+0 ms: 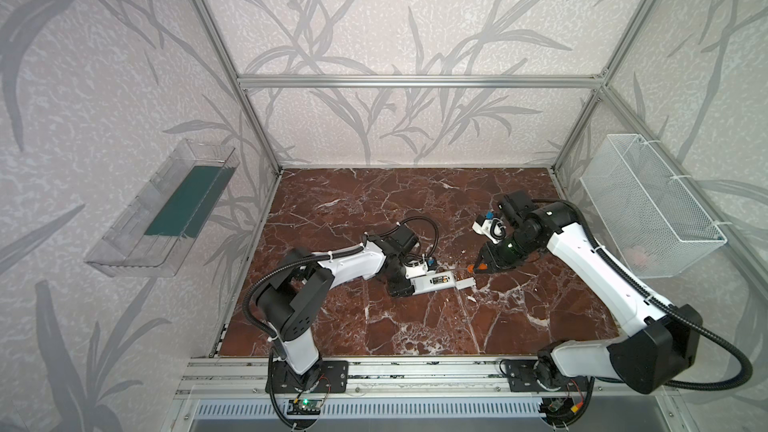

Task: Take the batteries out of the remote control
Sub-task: 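Grasp the white remote with the left gripper while the right gripper positions the screwdriver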

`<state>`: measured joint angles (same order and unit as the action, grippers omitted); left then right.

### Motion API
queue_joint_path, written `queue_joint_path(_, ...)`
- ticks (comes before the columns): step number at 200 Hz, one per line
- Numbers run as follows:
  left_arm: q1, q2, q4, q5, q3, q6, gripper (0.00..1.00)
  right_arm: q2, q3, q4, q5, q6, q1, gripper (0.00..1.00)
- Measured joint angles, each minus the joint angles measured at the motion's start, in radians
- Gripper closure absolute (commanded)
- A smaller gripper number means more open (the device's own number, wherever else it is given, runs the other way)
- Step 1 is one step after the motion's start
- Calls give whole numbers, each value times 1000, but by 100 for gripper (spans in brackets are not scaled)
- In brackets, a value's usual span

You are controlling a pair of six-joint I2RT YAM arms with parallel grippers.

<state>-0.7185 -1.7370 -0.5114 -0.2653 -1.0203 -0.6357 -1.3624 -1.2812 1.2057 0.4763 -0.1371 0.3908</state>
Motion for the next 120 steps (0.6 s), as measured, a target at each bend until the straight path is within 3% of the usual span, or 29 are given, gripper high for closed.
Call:
queue_joint_path(41,-21,-5,-5,43,0,-5,38,-10,-11,17,-9,8,0,100)
queue_joint_path(120,-35,-18,-20,54,-6,-29,57,-11,-19,60,-34,30,0,100)
